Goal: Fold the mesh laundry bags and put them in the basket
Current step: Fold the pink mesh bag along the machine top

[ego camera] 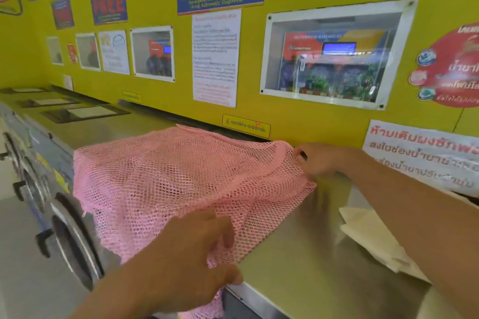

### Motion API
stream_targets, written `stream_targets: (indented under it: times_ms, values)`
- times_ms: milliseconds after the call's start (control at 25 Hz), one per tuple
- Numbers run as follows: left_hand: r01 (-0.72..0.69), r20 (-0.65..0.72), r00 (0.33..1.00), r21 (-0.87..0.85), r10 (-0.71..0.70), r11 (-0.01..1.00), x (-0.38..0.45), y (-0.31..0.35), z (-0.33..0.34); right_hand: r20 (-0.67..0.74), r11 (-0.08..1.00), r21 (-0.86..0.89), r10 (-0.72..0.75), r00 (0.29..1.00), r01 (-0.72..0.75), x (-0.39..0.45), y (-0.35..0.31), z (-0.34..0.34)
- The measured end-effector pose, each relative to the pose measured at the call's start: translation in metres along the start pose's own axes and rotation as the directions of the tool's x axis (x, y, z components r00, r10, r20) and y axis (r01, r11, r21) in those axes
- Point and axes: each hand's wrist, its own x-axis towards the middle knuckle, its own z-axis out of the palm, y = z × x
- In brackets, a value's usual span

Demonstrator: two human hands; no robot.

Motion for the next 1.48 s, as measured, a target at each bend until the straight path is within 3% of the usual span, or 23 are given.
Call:
stream_targets:
  times_ms: [200,320,440,520,640,840,920,1000,1080,1160,1240,1320,1400,1480]
  values:
    - [0.063,-0.033,0.997,-0.085,-0.066,0.994,0.002,-0.008,-0.011,-0.079,0.979,-0.181,-0.109,0.991,0.093,0.006,0.001,0.016]
    - [0.082,-0.132,0.986,-0.143,-0.102,0.986,-0.003,-0.012,-0.033,-0.162,0.992,-0.08,-0.106,0.981,0.094,0.003,-0.001,0.002]
    - [0.106,-0.14,0.981,-0.182,-0.133,0.977,-0.015,-0.019,-0.06,0.058,0.99,-0.101,-0.098,0.994,0.103,-0.006,-0.012,-0.001]
    - [0.158,-0.054,0.984,-0.154,-0.168,0.975,-0.024,-0.024,-0.07,0.079,0.973,-0.204,-0.092,0.993,0.106,-0.004,-0.014,0.011]
    - [0.223,0.077,0.973,-0.092,-0.217,0.97,-0.031,-0.024,-0.07,-0.032,0.946,-0.28,-0.18,0.983,0.164,0.001,-0.015,0.015]
    - [0.266,0.204,0.95,-0.131,-0.236,0.955,-0.041,-0.024,-0.071,-0.064,0.935,-0.234,-0.287,0.956,0.266,-0.018,-0.026,-0.035]
    - [0.294,0.358,0.902,-0.098,-0.242,0.951,-0.042,-0.026,-0.063,0.006,0.932,-0.213,-0.298,0.954,0.293,-0.026,-0.031,-0.04]
    - [0.275,0.512,0.826,-0.003,-0.234,0.962,-0.04,-0.023,-0.048,0.163,0.929,-0.247,-0.241,0.957,0.276,-0.032,-0.034,-0.033]
    - [0.26,0.56,0.794,0.036,-0.235,0.965,-0.037,-0.024,-0.037,0.252,0.942,-0.228,-0.186,0.95,0.244,-0.034,-0.035,-0.026]
    - [0.251,0.456,0.861,0.002,-0.225,0.968,-0.034,-0.031,-0.032,0.205,0.959,-0.16,-0.201,0.958,0.235,-0.032,-0.036,-0.025]
    - [0.224,0.154,0.966,-0.117,-0.205,0.968,-0.028,-0.033,-0.028,0.198,0.973,-0.14,-0.153,0.968,0.182,-0.03,-0.036,-0.02]
    - [0.078,-0.161,0.98,-0.225,-0.116,0.971,-0.02,-0.02,-0.016,0.269,0.973,-0.212,-0.03,0.963,0.09,-0.033,-0.036,-0.009]
    - [-0.074,-0.25,0.968,-0.201,0.022,0.977,-0.006,0.002,0.002,0.284,0.963,-0.265,0.029,0.958,0.05,-0.034,-0.033,-0.002]
    - [-0.116,-0.242,0.967,-0.124,0.083,0.986,0.016,0.02,0.018,0.245,0.972,-0.235,0.029,0.969,0.03,-0.035,-0.027,-0.005]
